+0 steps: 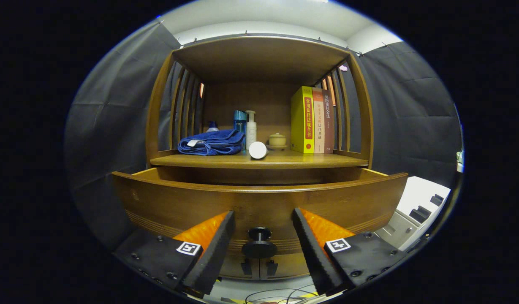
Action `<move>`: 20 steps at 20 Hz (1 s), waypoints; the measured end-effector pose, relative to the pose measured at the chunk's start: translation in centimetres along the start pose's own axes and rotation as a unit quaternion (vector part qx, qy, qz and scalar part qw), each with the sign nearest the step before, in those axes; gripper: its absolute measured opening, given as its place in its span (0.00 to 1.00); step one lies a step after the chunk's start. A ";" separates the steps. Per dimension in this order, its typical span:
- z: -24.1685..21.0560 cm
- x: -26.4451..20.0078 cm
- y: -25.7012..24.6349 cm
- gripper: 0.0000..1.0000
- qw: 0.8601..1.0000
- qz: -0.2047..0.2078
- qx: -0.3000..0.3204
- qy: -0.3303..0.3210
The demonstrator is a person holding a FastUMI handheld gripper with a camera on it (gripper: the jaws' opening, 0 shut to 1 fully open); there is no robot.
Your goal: Pull open the drawer, take out the items inside it, and place them on the countertop above the cabinet.
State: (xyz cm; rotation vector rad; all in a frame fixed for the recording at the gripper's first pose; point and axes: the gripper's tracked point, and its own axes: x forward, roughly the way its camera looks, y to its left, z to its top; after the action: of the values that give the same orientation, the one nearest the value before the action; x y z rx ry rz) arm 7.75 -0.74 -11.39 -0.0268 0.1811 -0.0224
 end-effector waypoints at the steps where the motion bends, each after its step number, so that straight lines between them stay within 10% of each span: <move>1: 0.0 0.4 0.0 0.92 1.000 -0.001 0.000 0.001; 20: 1.1 10.5 0.2 0.94 1.000 0.002 0.021 0.008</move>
State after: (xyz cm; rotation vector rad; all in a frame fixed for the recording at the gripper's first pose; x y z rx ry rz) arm 18.30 -0.81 -12.15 0.0157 0.1974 -0.0216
